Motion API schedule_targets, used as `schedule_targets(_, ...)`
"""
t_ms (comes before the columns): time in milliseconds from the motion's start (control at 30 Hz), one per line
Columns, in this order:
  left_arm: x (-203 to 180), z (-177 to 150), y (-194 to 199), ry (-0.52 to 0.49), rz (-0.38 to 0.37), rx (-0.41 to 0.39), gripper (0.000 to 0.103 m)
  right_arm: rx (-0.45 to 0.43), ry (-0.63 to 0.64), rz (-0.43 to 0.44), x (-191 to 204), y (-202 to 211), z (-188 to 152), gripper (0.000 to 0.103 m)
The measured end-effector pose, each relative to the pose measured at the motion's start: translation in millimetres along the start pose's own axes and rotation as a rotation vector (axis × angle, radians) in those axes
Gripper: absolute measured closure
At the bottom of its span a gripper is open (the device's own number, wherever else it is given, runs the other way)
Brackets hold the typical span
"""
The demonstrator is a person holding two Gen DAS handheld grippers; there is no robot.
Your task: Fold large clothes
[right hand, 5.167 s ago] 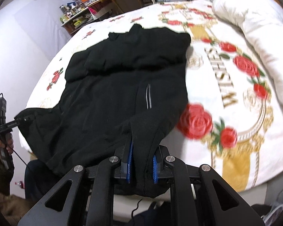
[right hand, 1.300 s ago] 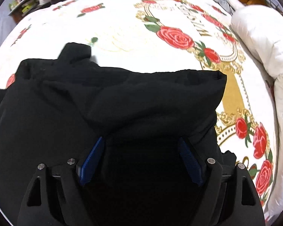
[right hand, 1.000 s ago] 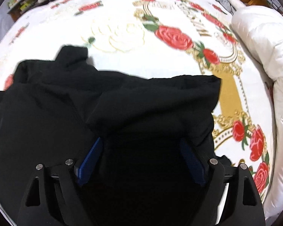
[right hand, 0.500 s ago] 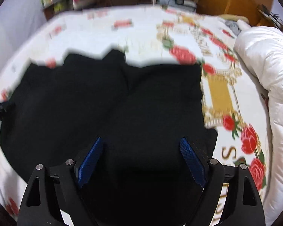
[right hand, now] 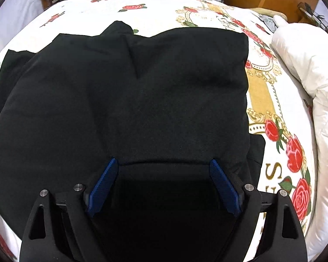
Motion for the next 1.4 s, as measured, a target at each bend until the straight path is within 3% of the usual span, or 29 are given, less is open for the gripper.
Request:
schedule_targets(100, 5, 2, 18, 0.047, -0.093, -0.012, 0.028, -0.026, -0.021, 0.037, -7, 22, 1, 0.017)
schedule_targets(167, 14, -2, 33, 0.064, -0.165, -0.027, 0.027, -0.075, -0.069, 0.106, -15, 45, -2, 0.017)
schedule_targets(267, 38, -8, 51, 0.051, -0.147, -0.062, 0.025, -0.144, -0.143, 0.157, -40, 76, -13, 0.017)
schedule_targets(333, 49, -13, 57, 0.055, -0.189, -0.070, 0.020, -0.167, -0.185, 0.176, -60, 88, -24, 0.016)
schedule_targets(467, 67, -27, 48, 0.112, -0.296, 0.010, 0.011, -0.106, -0.253, 0.217, -97, 80, -53, 0.016)
schedule_targets(533, 69, -35, 40, 0.119, -0.305, 0.049, 0.010, -0.073, -0.327, 0.280, -106, 70, -72, 0.016)
schedule_targets(667, 64, -51, 20, 0.130, -0.393, 0.143, 0.008, -0.067, -0.458, 0.457, -107, 50, -80, 0.015)
schedule_targets(933, 66, -49, 0, 0.182, -0.513, 0.190, 0.001, 0.012, -0.409, 0.577, -75, 12, -68, 0.007)
schedule_targets(1133, 71, -49, -20, 0.239, -0.594, 0.252, 0.000, 0.061, -0.324, 0.595, -59, 2, -63, 0.001)
schedule_targets(1233, 70, -50, -22, 0.231, -0.600, 0.255, 0.000, 0.076, -0.322, 0.610, -59, -2, -62, 0.001)
schedule_targets(1400, 58, -47, -30, 0.185, -0.544, 0.289, 0.000, 0.086, -0.309, 0.626, -55, -7, -63, 0.000)
Point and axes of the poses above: each gripper's, at about its wrist camera, not at the fingertips, and y roughly against the way its jaws point, x to its left, z to its top, the point moved 9 cm from there along -y, roughly the way its jaws point, and after that the axes turned 2 degrees about y, right-handed, at the moved point
